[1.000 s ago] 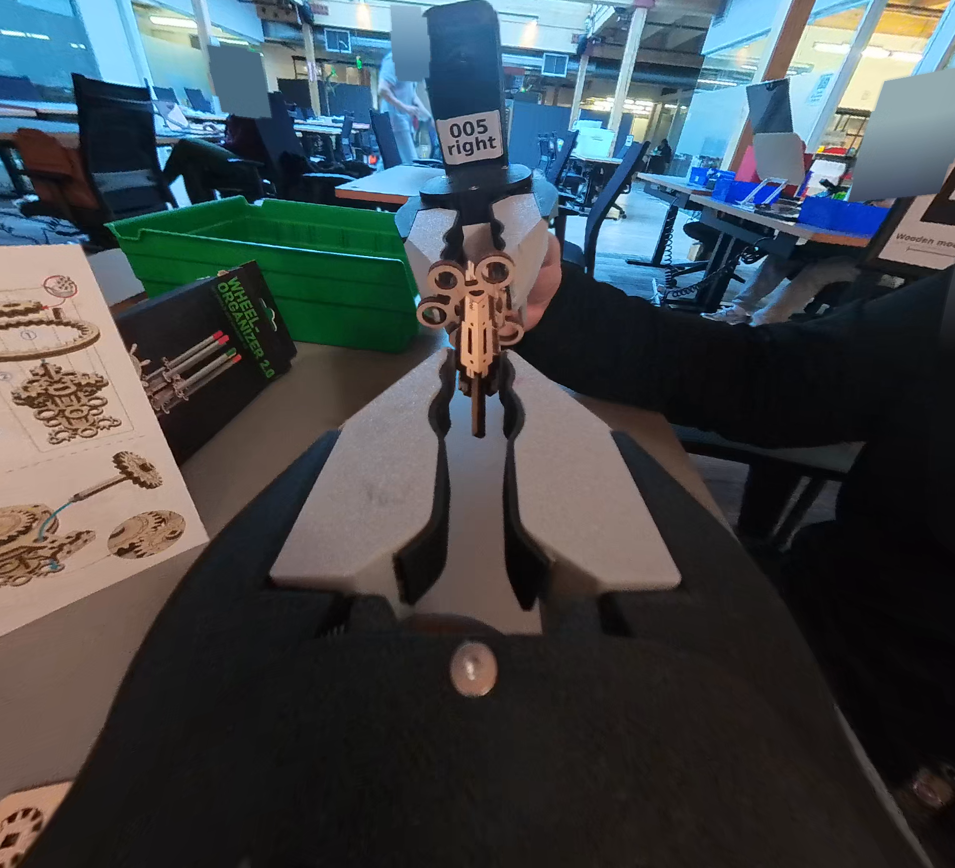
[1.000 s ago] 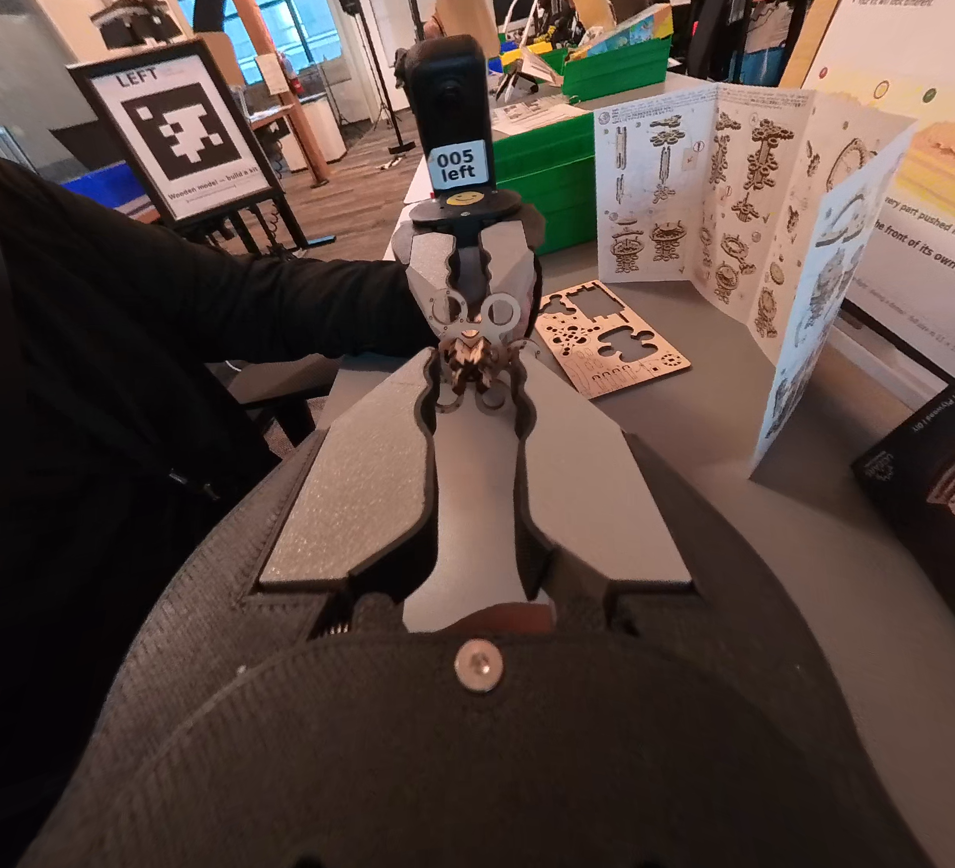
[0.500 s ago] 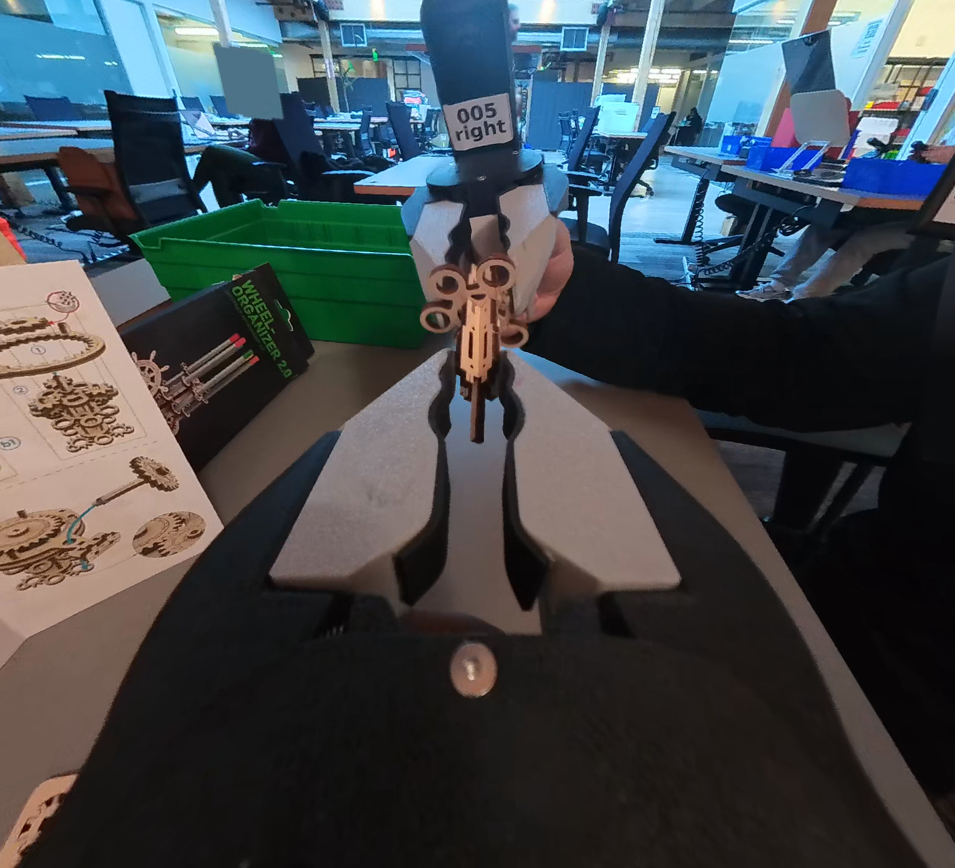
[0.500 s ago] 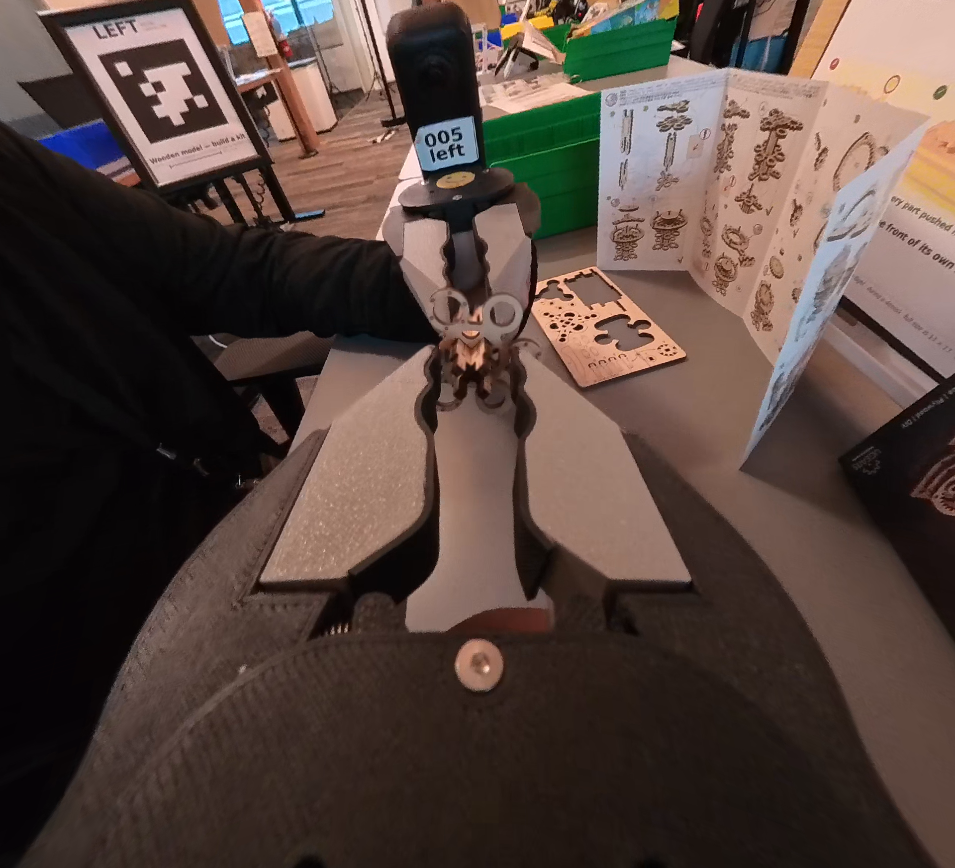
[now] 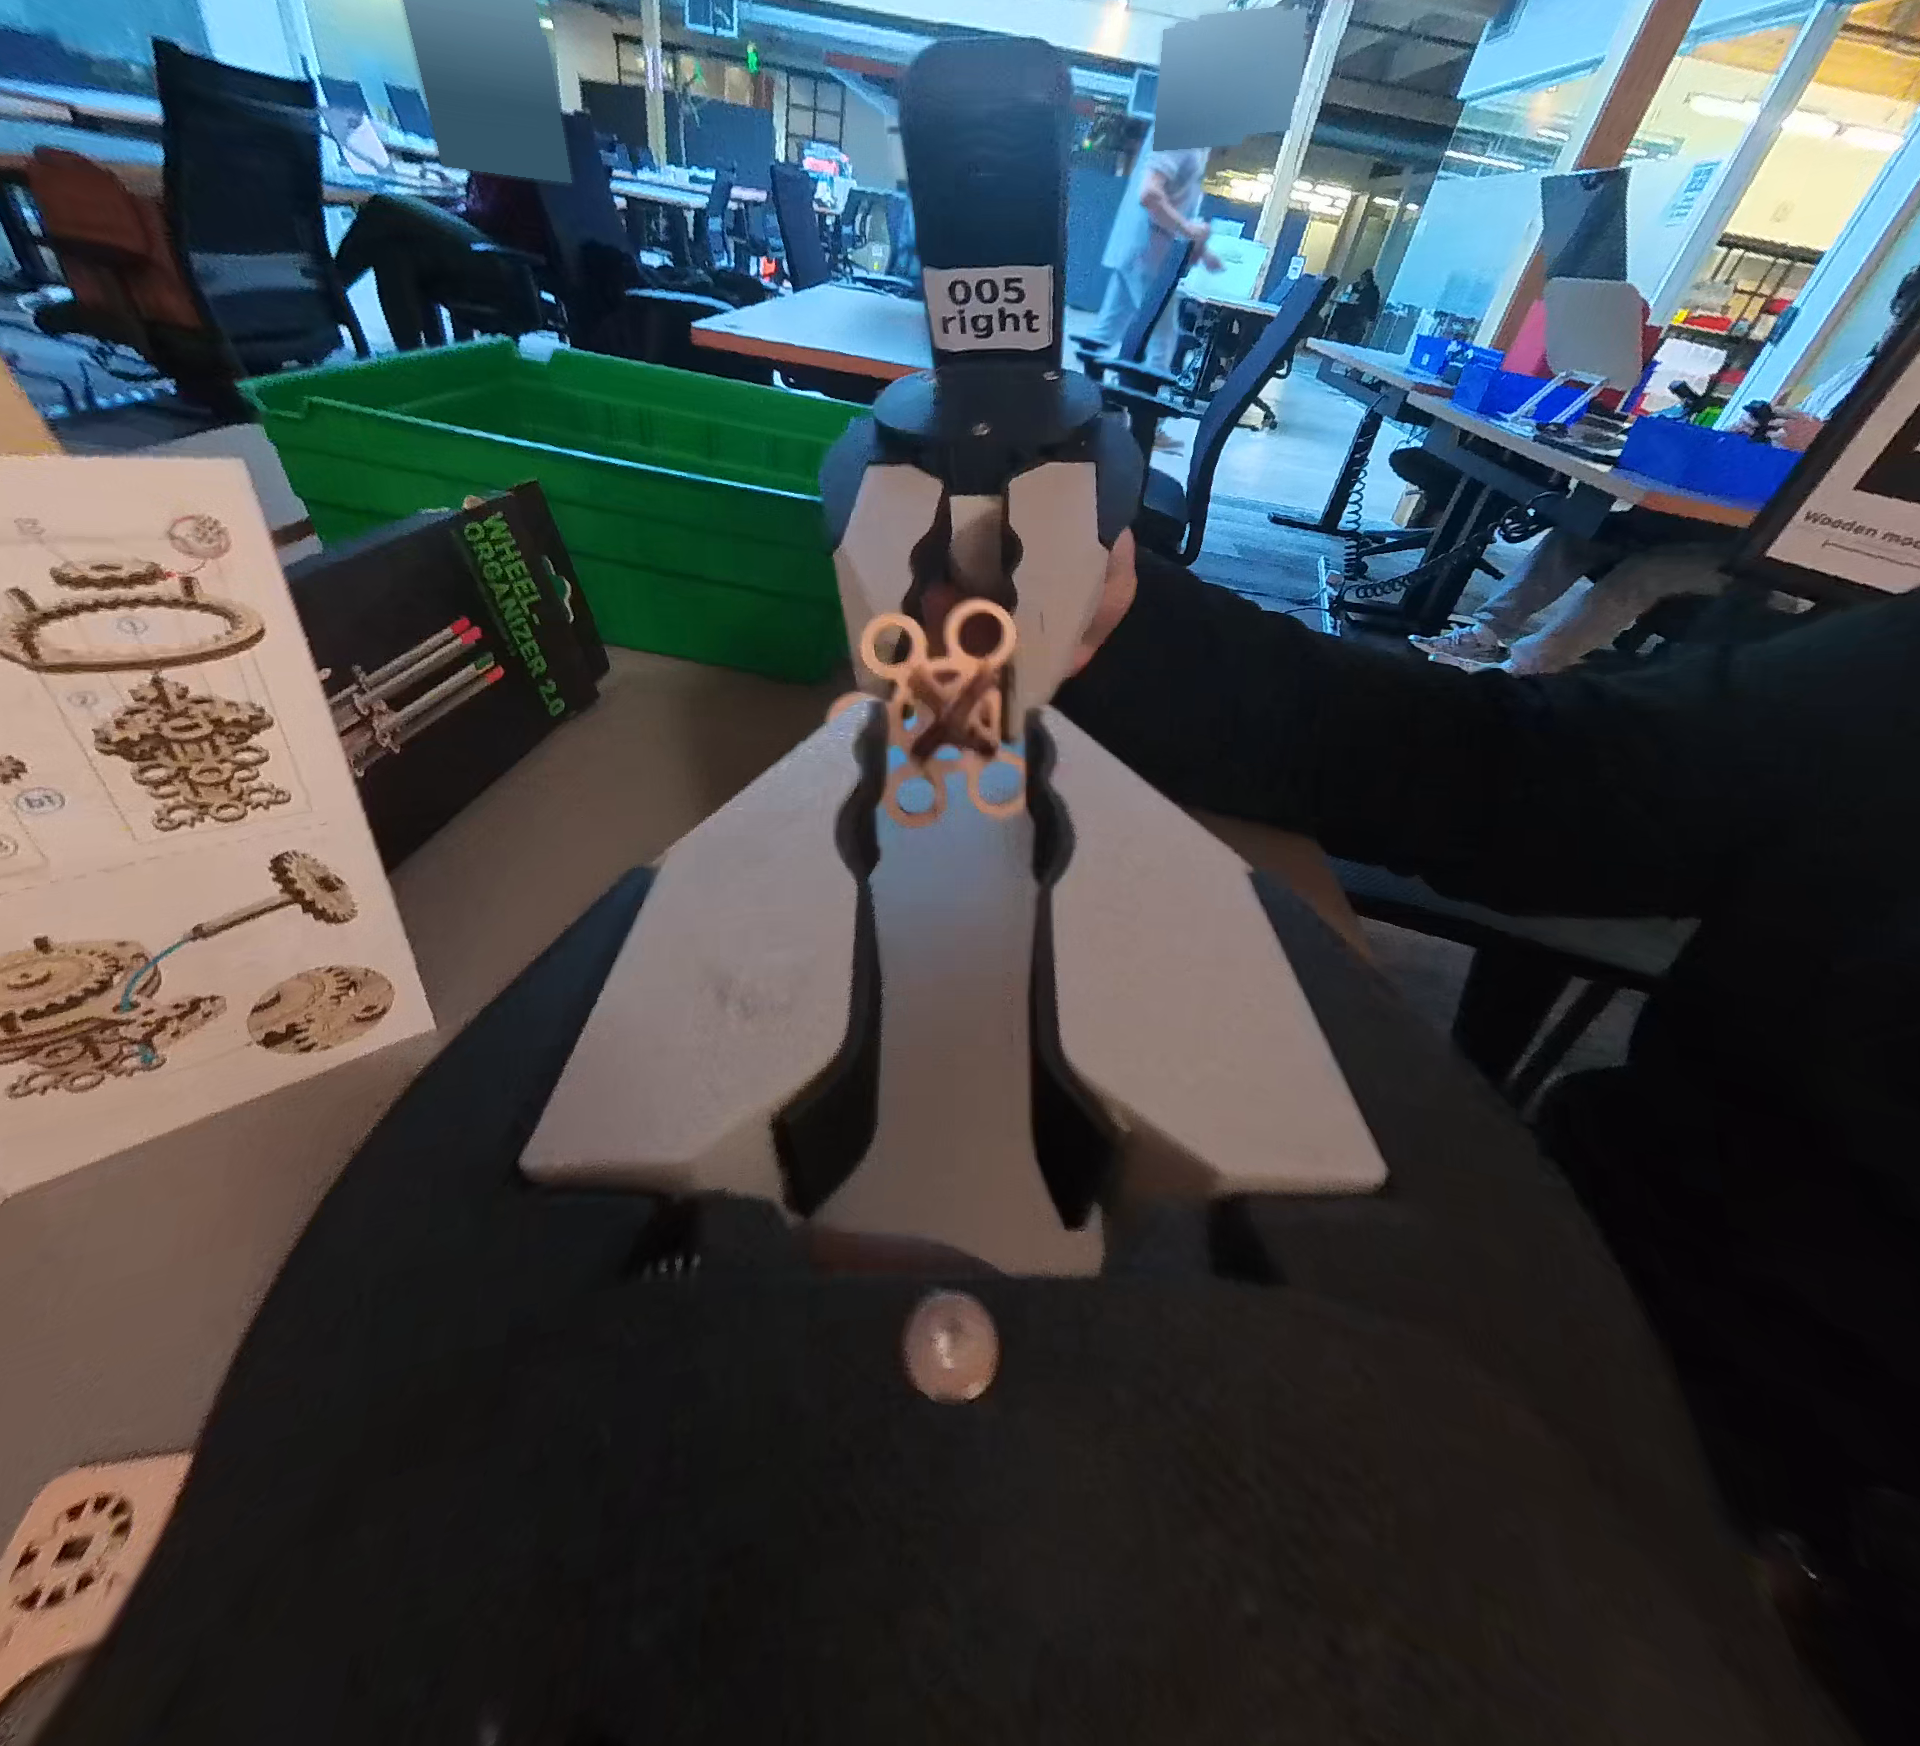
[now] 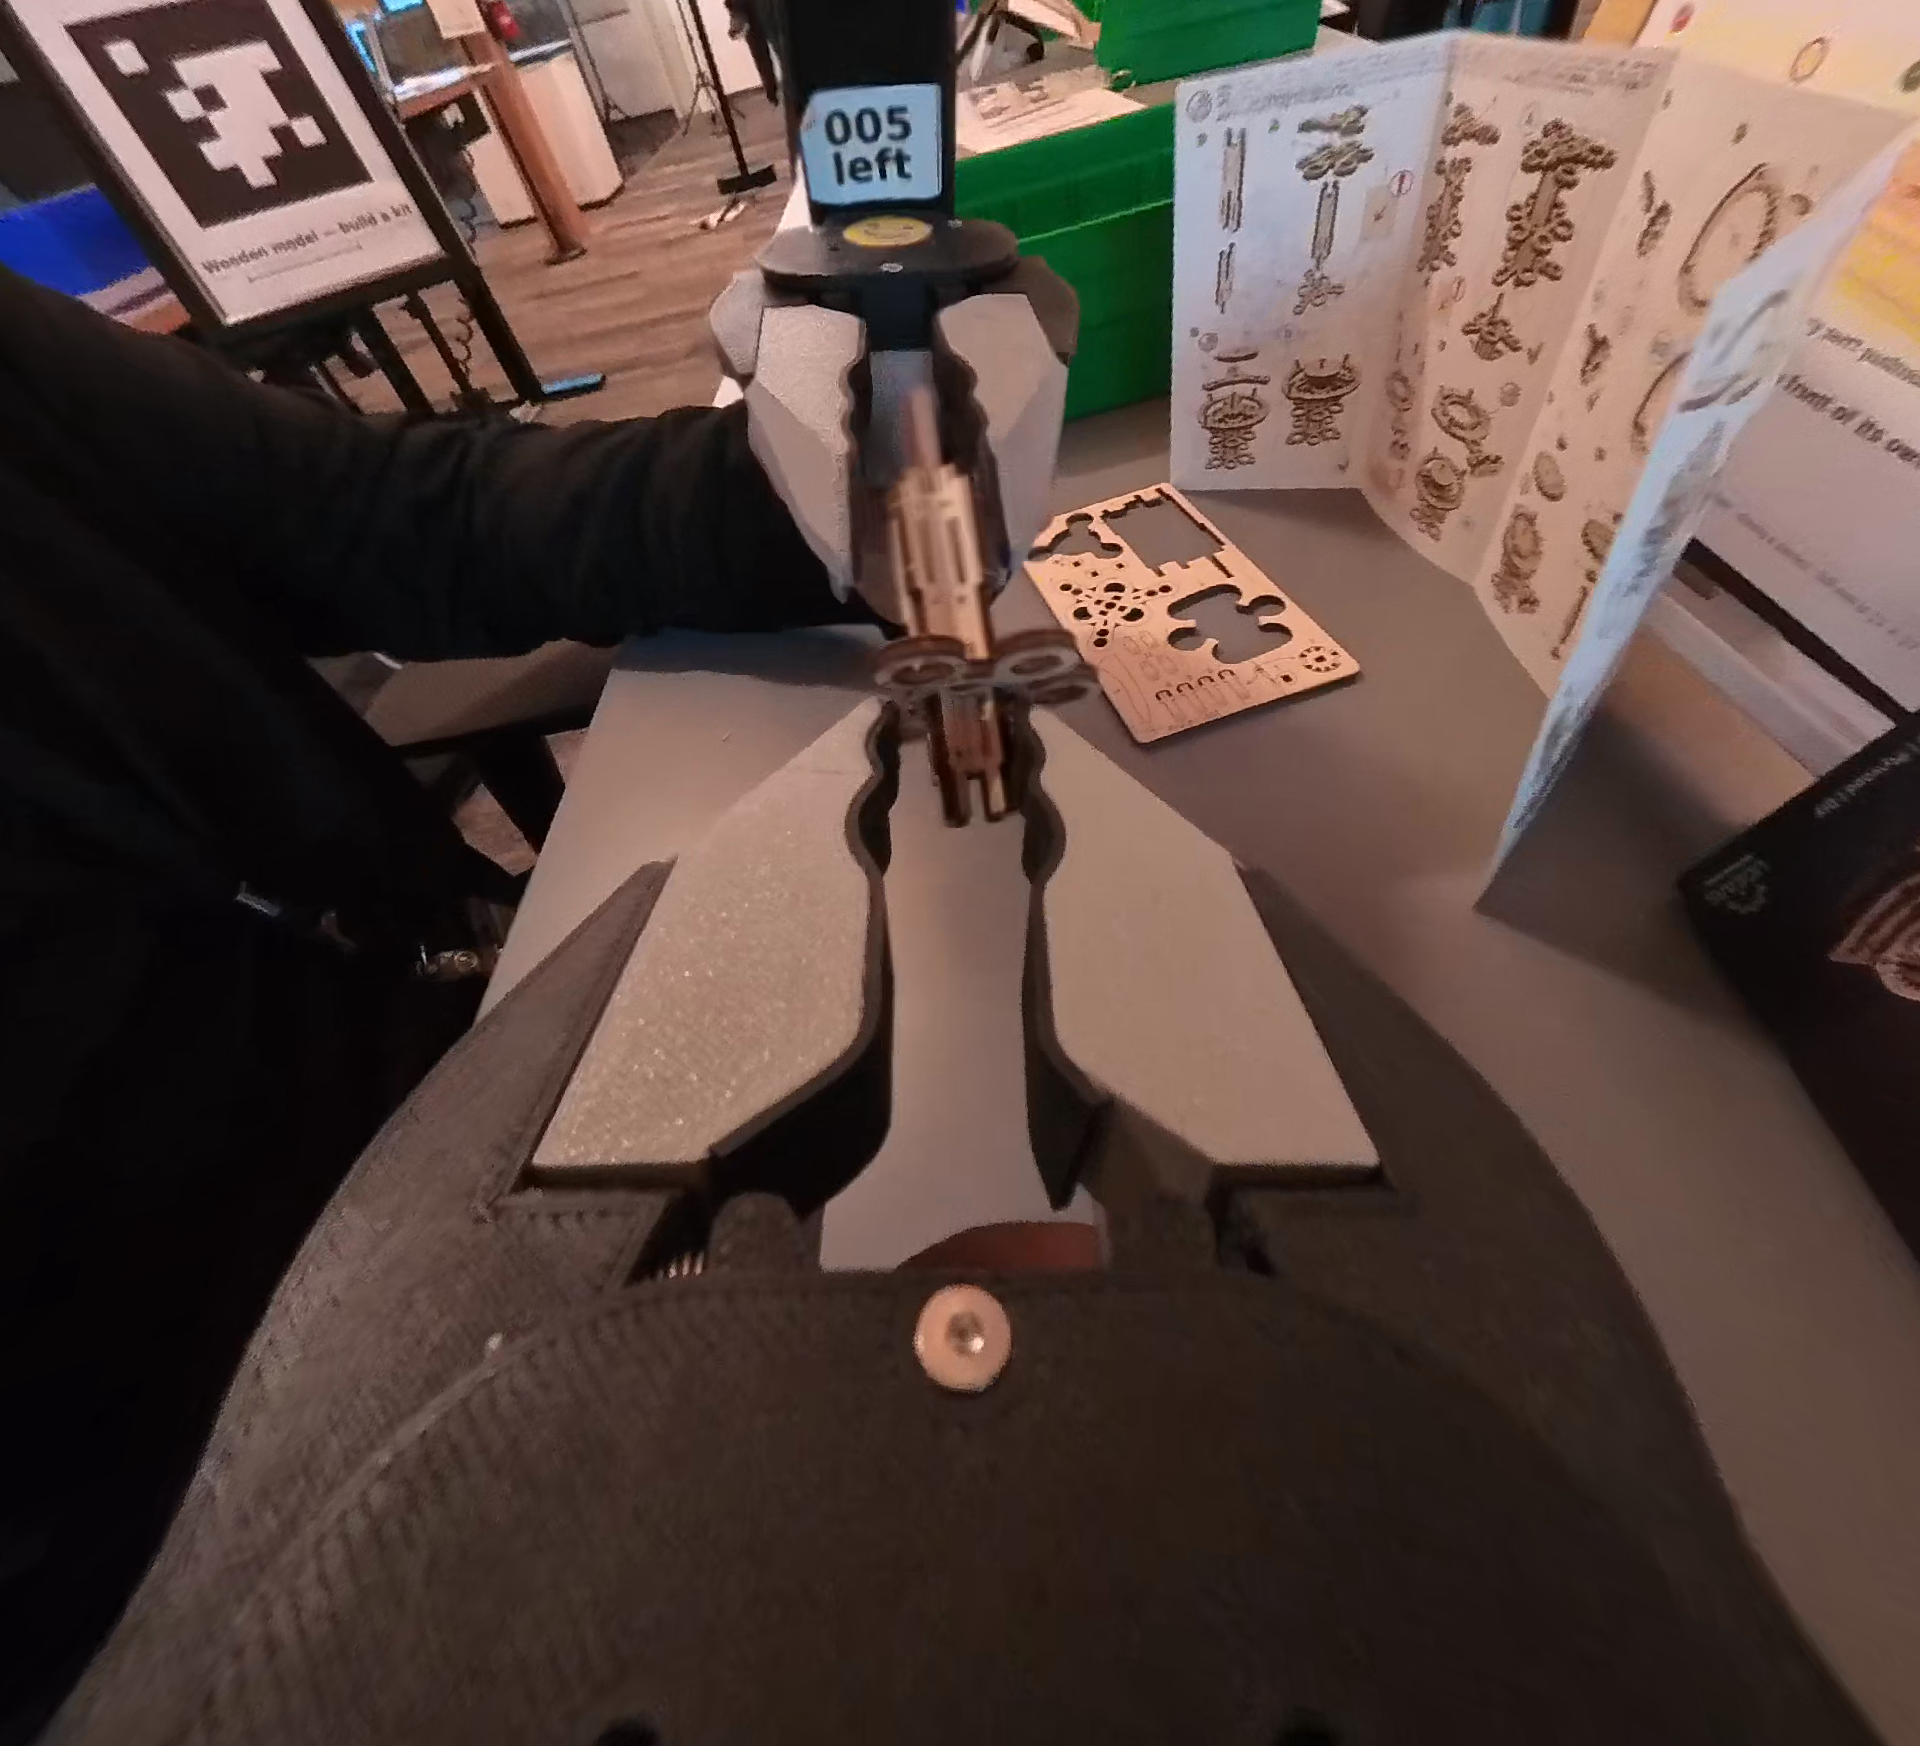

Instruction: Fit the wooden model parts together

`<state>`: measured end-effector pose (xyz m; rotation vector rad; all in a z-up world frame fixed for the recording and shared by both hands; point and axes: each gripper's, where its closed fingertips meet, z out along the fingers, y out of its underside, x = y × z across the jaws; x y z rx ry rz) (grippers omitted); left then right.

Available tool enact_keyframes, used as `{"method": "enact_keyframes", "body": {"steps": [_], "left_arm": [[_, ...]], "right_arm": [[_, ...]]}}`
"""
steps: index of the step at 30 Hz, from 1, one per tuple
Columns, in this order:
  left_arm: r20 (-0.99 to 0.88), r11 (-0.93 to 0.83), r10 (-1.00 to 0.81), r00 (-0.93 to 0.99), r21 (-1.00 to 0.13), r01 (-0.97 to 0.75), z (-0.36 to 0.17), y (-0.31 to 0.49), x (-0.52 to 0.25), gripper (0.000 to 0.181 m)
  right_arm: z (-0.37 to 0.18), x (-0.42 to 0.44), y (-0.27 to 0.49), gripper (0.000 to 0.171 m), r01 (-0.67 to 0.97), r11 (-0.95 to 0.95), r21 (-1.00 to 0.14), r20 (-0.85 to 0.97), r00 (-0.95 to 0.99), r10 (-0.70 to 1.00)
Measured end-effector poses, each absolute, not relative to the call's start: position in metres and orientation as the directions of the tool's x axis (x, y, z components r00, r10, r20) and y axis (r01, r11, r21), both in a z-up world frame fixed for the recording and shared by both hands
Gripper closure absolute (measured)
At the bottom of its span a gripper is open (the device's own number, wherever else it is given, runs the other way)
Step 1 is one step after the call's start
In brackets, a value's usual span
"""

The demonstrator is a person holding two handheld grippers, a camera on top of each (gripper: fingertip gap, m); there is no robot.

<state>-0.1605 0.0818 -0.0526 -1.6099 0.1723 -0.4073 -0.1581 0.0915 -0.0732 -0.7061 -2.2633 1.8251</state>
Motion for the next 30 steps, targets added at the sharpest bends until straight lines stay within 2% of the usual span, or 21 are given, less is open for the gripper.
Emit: {"method": "enact_keyframes", "body": {"steps": [4,7,10,13,17,21,24,28,30], "left_arm": [[0.17,-0.099,-0.311,0.935,-0.984,0.146,-0.053,0.079,-0.173,0.165],[0.211,-0.162,-0.322,0.923,-0.973,0.166,-0.062,0.082,-0.17,0.151],[0.192,-0.214,-0.317,0.929,-0.969,0.128,-0.076,0.087,-0.165,0.148],[0.175,-0.22,-0.318,0.932,-0.97,0.107,-0.082,0.091,-0.161,0.169],[0.11,-0.196,-0.321,0.941,-0.979,0.048,-0.08,0.089,-0.161,0.171],[-0.12,-0.091,-0.305,0.945,-0.984,-0.154,-0.067,0.086,-0.152,0.171],[-0.368,0.058,-0.248,0.896,-0.929,-0.366,-0.048,0.081,-0.138,0.171],[-0.695,0.079,-0.089,0.713,-0.719,-0.691,-0.048,0.081,-0.132,0.171],[-0.826,0.022,-0.018,0.563,-0.563,-0.826,-0.057,0.084,-0.135,0.171]], "right_arm": [[-0.068,-0.158,0.104,0.154,0.262,0.126,-0.957,-0.176,-0.868,0.464],[-0.077,-0.158,0.104,0.154,0.278,0.185,-0.942,-0.16,-0.862,0.481],[-0.089,-0.158,0.102,0.154,0.286,0.262,-0.922,-0.124,-0.858,0.498],[-0.099,-0.157,0.101,0.154,0.29,0.326,-0.9,-0.092,-0.857,0.508],[-0.094,-0.157,0.101,0.153,0.29,0.294,-0.911,-0.111,-0.857,0.504],[-0.08,-0.152,0.103,0.134,0.343,0.174,-0.923,-0.234,-0.86,0.454],[-0.068,-0.14,0.105,0.116,0.416,0.066,-0.907,-0.371,-0.864,0.34],[-0.056,-0.127,0.103,0.1,0.529,-0.028,-0.848,-0.527,-0.836,0.152],[-0.057,-0.124,0.097,0.1,0.558,-0.025,-0.829,-0.557,-0.823,0.114]]}}
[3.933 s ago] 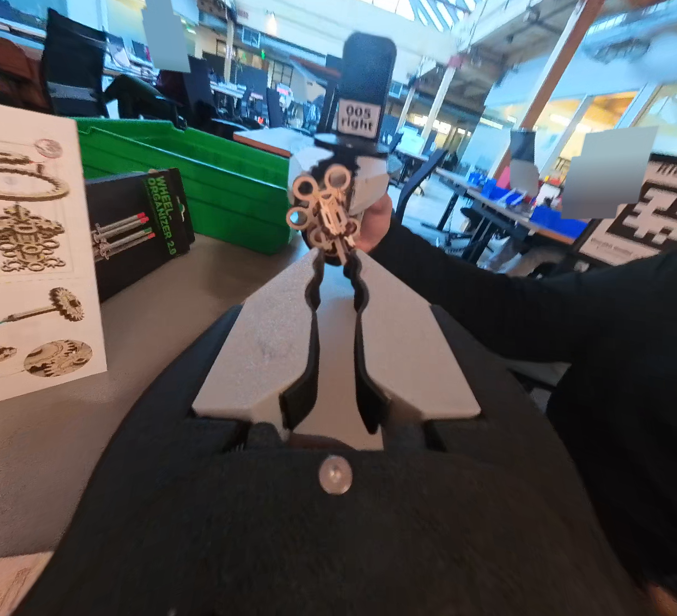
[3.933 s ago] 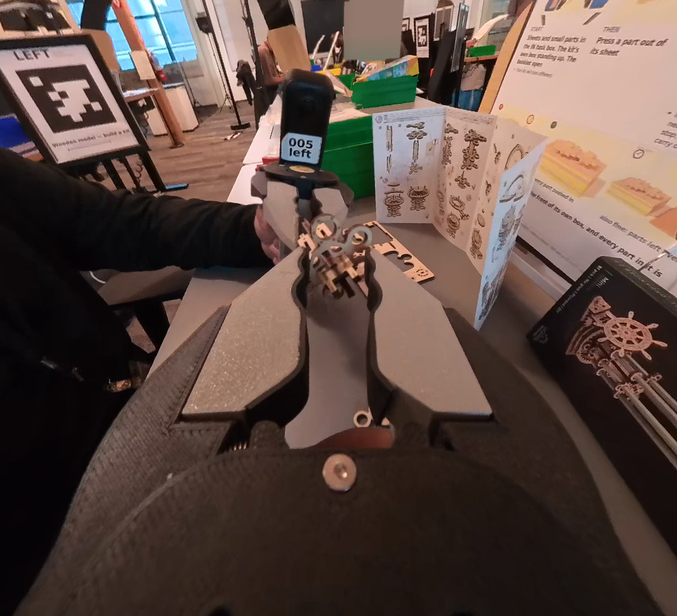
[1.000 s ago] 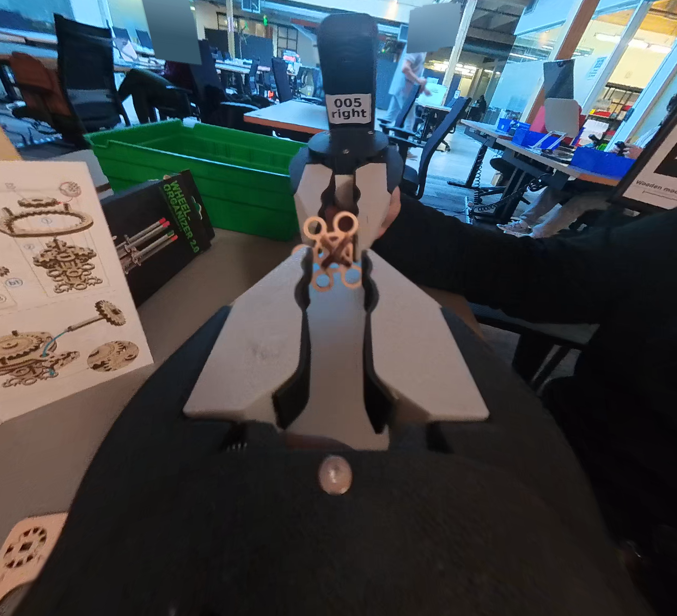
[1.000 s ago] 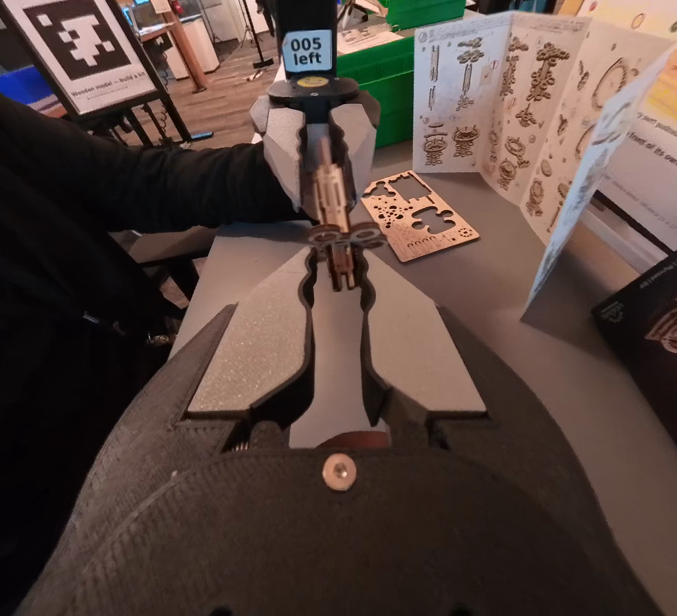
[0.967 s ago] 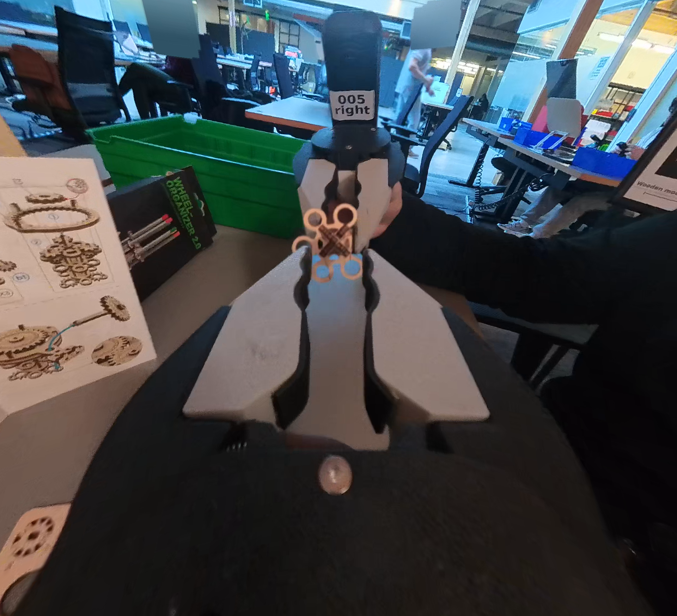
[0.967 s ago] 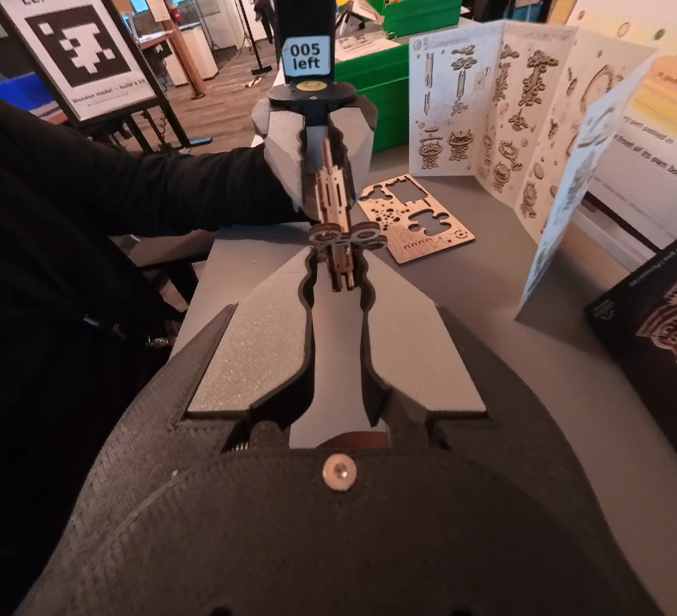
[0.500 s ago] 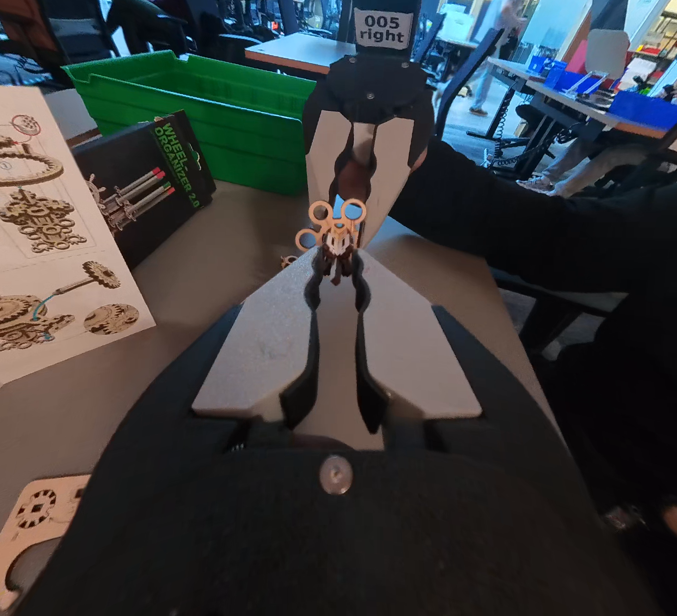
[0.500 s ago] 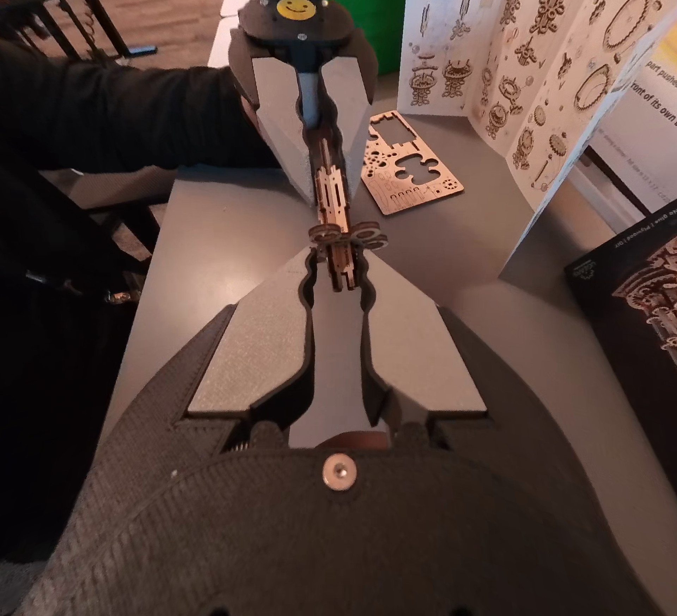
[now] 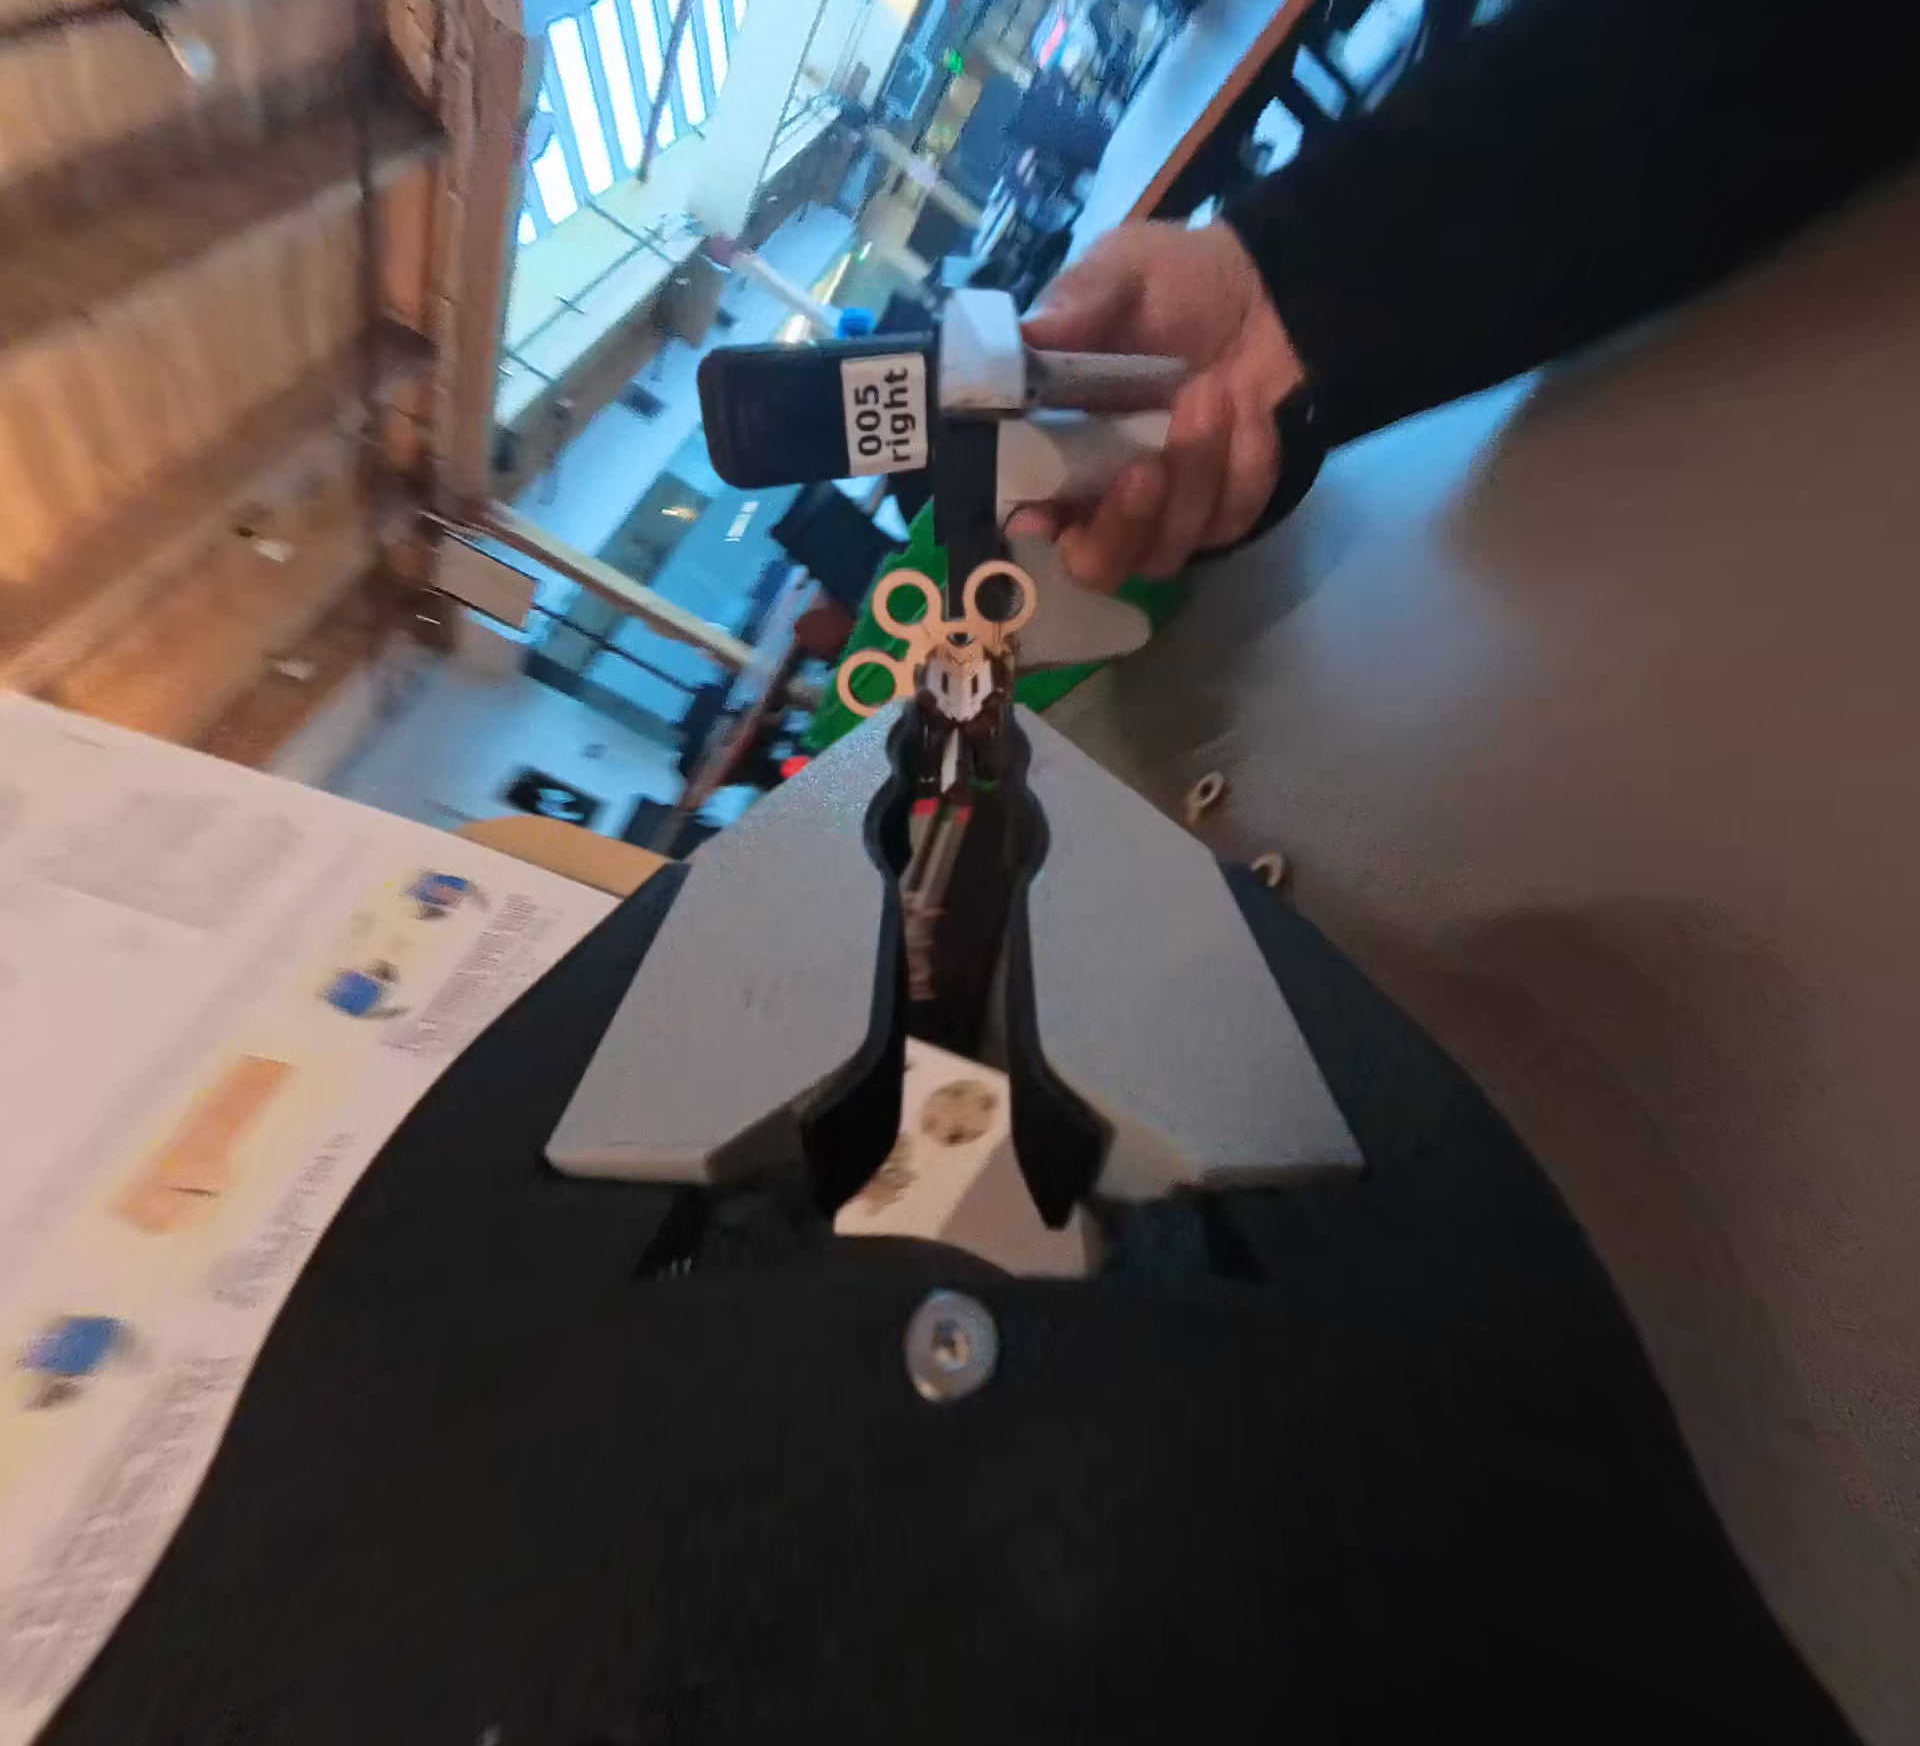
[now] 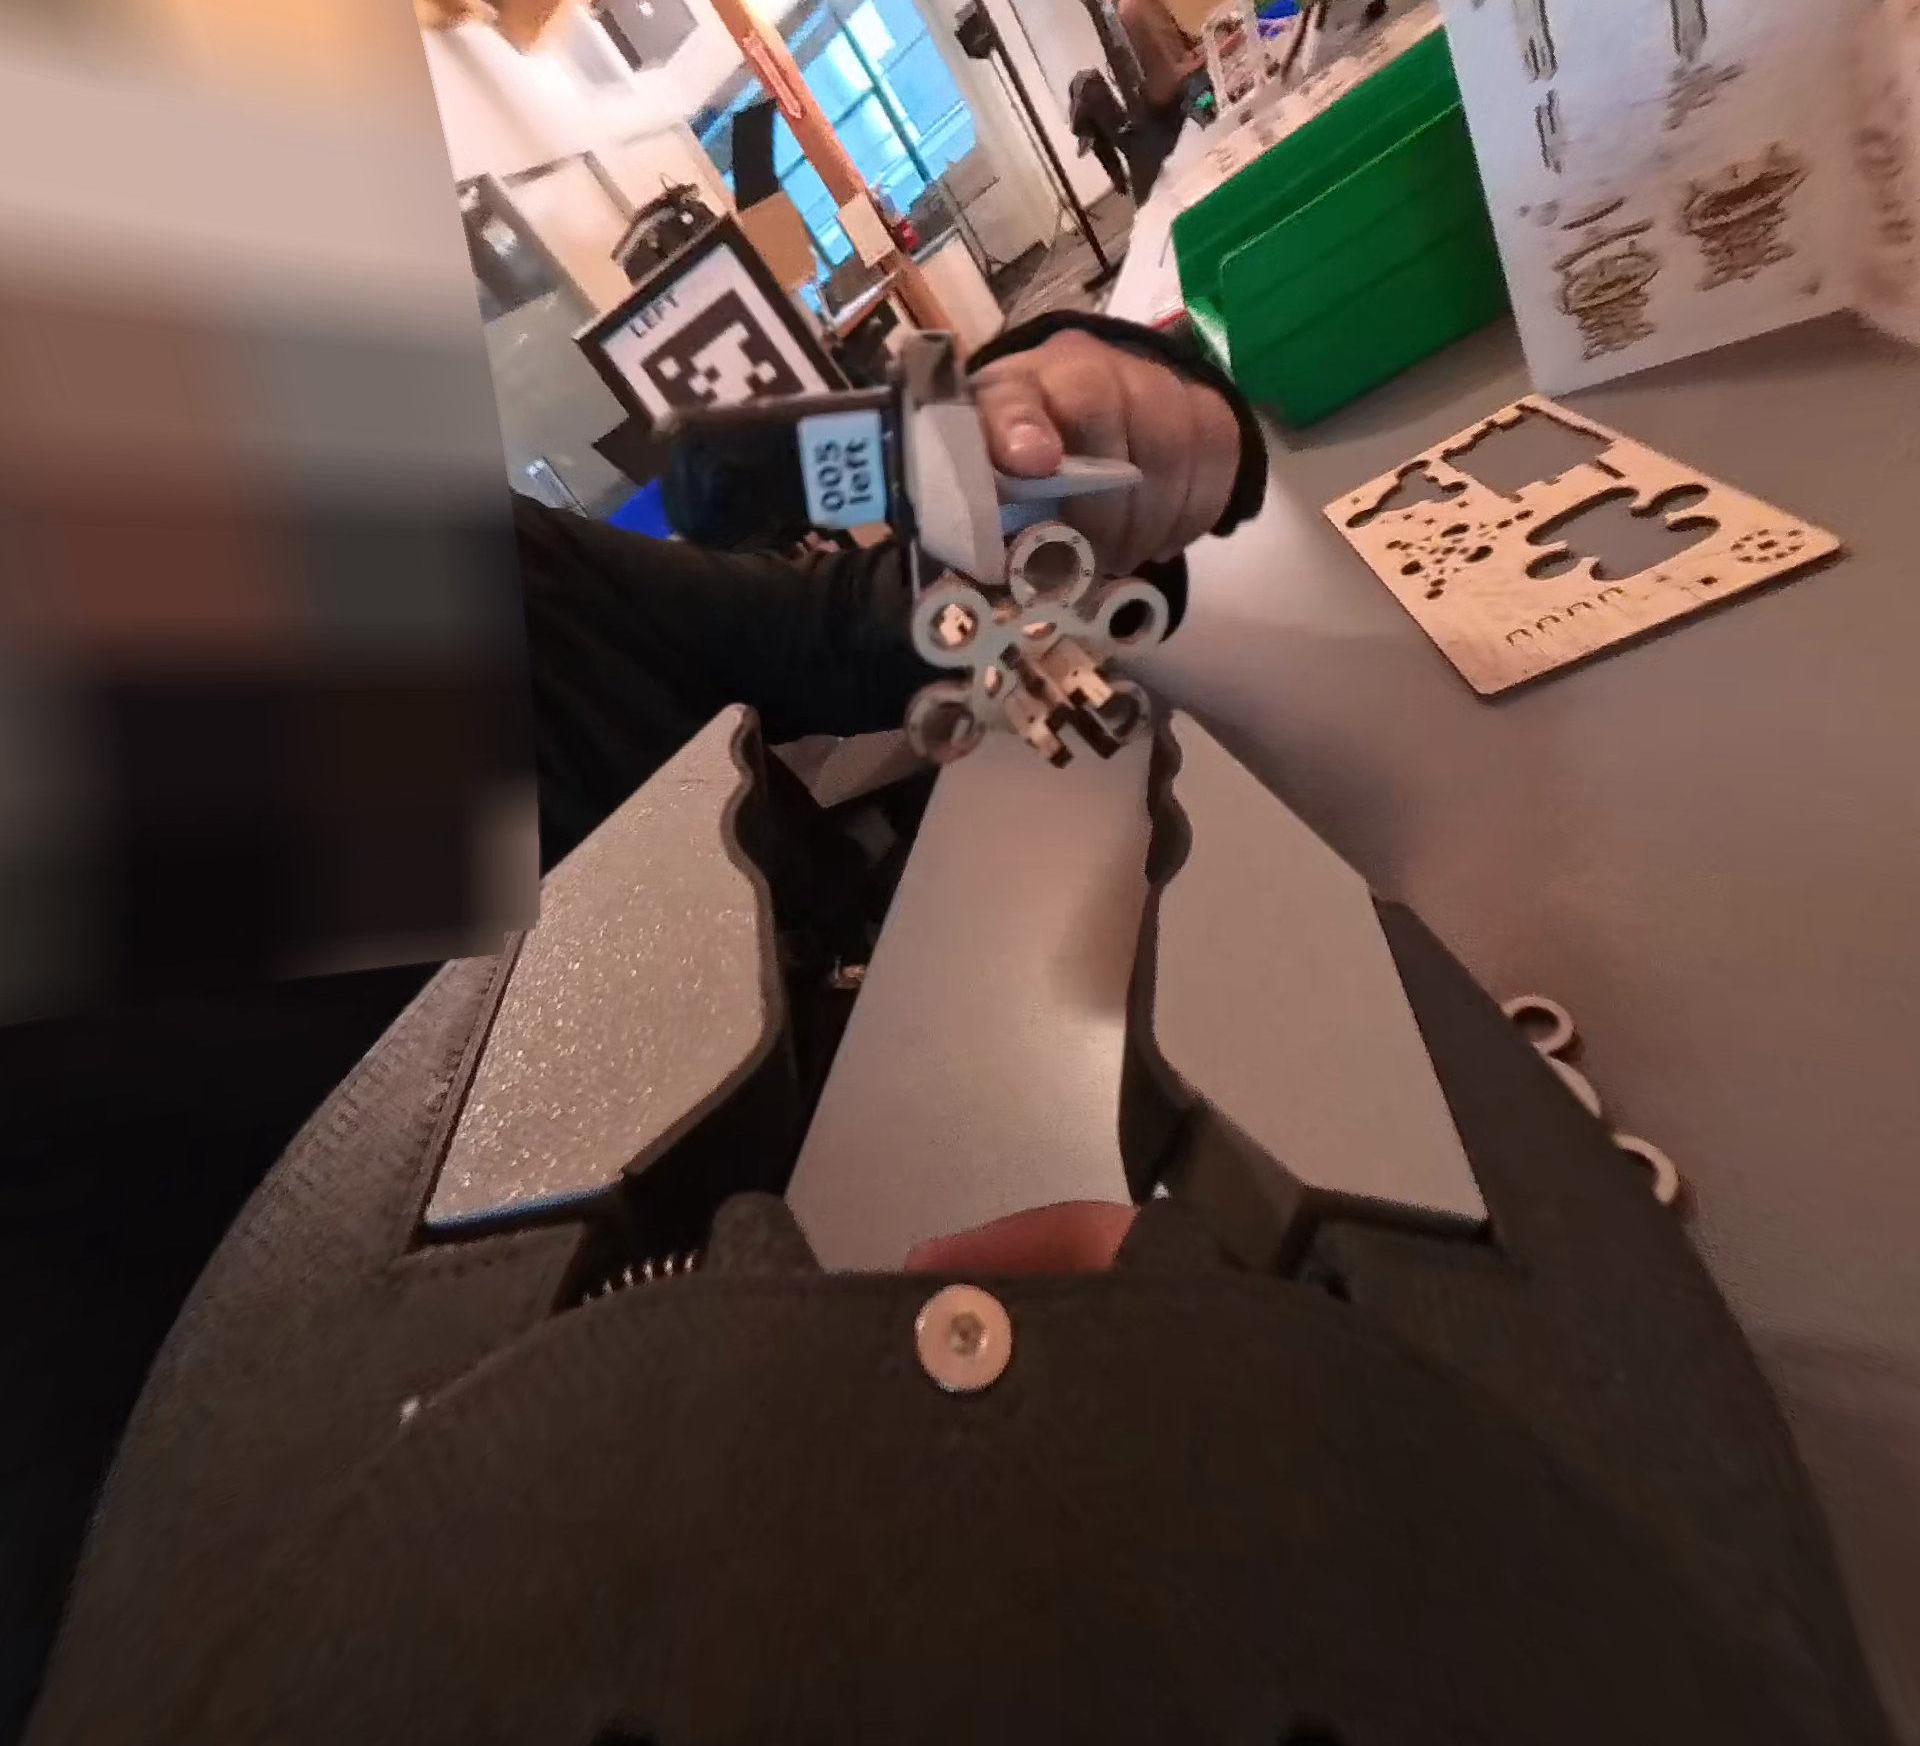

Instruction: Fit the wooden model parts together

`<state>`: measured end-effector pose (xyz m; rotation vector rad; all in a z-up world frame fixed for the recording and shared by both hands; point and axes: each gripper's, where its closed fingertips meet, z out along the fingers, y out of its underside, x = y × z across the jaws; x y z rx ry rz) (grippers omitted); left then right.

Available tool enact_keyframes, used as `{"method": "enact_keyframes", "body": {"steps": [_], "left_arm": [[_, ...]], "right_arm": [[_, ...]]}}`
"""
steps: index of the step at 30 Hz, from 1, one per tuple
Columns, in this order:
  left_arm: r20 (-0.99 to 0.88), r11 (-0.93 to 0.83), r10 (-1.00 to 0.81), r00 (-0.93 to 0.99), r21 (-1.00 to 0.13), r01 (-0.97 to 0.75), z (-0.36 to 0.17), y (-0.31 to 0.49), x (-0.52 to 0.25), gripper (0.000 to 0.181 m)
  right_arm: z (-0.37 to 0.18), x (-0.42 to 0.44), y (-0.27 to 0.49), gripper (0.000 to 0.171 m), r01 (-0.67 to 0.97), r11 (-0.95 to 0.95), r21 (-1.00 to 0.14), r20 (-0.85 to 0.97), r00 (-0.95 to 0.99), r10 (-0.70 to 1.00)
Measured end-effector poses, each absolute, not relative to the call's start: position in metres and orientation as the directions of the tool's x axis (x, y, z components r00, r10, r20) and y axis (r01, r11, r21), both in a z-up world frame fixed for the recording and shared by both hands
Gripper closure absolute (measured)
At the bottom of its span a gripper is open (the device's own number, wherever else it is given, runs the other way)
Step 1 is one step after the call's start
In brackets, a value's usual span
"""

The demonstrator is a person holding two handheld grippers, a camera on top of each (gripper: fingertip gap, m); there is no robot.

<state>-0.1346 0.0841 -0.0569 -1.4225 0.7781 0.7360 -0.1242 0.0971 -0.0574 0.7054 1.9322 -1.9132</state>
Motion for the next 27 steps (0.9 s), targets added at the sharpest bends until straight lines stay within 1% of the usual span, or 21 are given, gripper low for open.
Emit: {"method": "enact_keyframes", "body": {"steps": [1,2,3,5,6,9,12,17,19,21,22,25,26,27], "left_arm": [[-0.872,0.008,0.004,0.49,-0.49,-0.872,-0.06,0.086,-0.134,0.171],[-0.895,0.007,0.018,0.447,-0.446,-0.895,-0.062,0.087,-0.132,0.17],[-0.899,0.015,0.014,0.439,-0.438,-0.899,-0.063,0.088,-0.129,0.17],[-0.896,0.025,0.005,0.443,-0.443,-0.896,-0.064,0.088,-0.126,0.171],[-0.899,0.026,0.015,0.437,-0.436,-0.899,-0.062,0.088,-0.127,0.17],[-0.885,0.048,0.036,0.463,-0.462,-0.886,-0.055,0.085,-0.129,0.17],[-0.881,0.068,0.053,0.471,-0.467,-0.881,-0.051,0.083,-0.129,0.171],[-0.885,0.062,0.063,0.461,-0.458,-0.887,-0.052,0.084,-0.128,0.168],[-0.863,0.046,0.055,0.502,-0.5,-0.865,-0.054,0.085,-0.132,0.165],[-0.82,0.027,0.04,0.571,-0.57,-0.821,-0.057,0.088,-0.137,0.163],[-0.787,0.029,0.022,0.616,-0.615,-0.788,-0.059,0.088,-0.138,0.156],[-0.654,0.039,-0.004,0.757,-0.756,-0.653,-0.054,0.087,-0.146,0.152],[-0.588,0.039,-0.023,0.808,-0.808,-0.587,-0.053,0.087,-0.149,0.149],[-0.513,0.038,-0.046,0.857,-0.858,-0.512,-0.052,0.087,-0.151,0.149]], "right_arm": [[-0.062,-0.127,0.093,0.103,0.565,-0.011,-0.825,-0.562,-0.817,0.129],[-0.068,-0.129,0.09,0.106,0.566,0.011,-0.824,-0.558,-0.815,0.153],[-0.074,-0.132,0.086,0.108,0.561,0.036,-0.827,-0.547,-0.817,0.18],[-0.08,-0.134,0.081,0.114,0.538,0.074,-0.839,-0.515,-0.832,0.207],[-0.078,-0.132,0.08,0.121,0.525,0.081,-0.847,-0.503,-0.842,0.196],[-0.066,-0.131,0.084,0.12,0.487,0.037,-0.873,-0.473,-0.861,0.187],[-0.054,-0.134,0.091,0.128,0.503,-0.045,-0.863,-0.503,-0.849,0.164],[-0.054,-0.136,0.09,0.129,0.523,-0.056,-0.851,-0.525,-0.838,0.152],[-0.054,-0.139,0.091,0.131,0.502,-0.049,-0.864,-0.502,-0.845,0.185],[-0.055,-0.144,0.094,0.133,0.462,-0.04,-0.886,-0.457,-0.855,0.245],[-0.053,-0.146,0.096,0.133,0.445,-0.041,-0.895,-0.438,-0.857,0.269],[-0.046,-0.146,0.101,0.133,0.407,-0.061,-0.911,-0.406,-0.866,0.291],[-0.045,-0.147,0.102,0.133,0.394,-0.06,-0.917,-0.392,-0.867,0.307],[-0.046,-0.149,0.104,0.133,0.379,-0.049,-0.924,-0.372,-0.865,0.335]]}}
